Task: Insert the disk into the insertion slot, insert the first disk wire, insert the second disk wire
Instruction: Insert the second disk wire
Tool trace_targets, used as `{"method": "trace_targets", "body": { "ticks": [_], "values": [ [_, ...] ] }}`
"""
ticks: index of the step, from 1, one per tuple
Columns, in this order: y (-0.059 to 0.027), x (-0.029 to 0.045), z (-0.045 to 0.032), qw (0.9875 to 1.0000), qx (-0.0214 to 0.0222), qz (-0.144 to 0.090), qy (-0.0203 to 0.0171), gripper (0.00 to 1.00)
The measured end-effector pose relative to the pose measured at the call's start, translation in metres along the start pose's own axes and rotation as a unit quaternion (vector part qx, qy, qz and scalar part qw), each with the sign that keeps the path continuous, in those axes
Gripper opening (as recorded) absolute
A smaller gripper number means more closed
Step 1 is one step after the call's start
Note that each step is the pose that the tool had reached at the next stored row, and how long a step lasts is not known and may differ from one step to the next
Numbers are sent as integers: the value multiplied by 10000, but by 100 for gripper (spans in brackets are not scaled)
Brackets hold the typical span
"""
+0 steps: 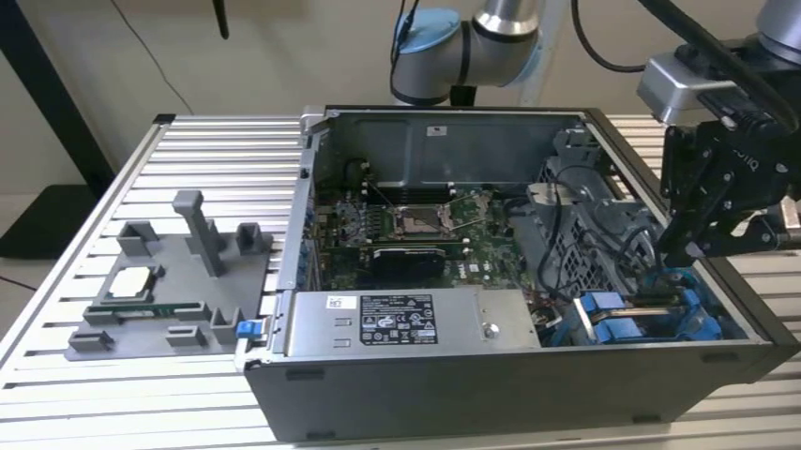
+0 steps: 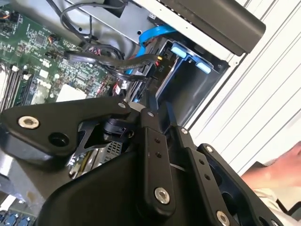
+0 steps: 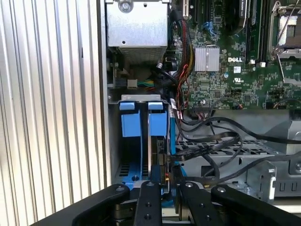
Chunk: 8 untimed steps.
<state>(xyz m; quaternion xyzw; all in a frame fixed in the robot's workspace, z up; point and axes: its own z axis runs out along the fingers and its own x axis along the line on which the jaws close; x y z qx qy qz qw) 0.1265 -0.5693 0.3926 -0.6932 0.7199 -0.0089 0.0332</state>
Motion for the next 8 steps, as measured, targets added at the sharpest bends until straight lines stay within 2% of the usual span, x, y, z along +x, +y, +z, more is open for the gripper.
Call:
{"method": "trace_targets", "body": {
  "ticks": [8],
  "values": [
    [-1, -1, -20, 10000, 0, 0, 0, 100]
  ]
}}
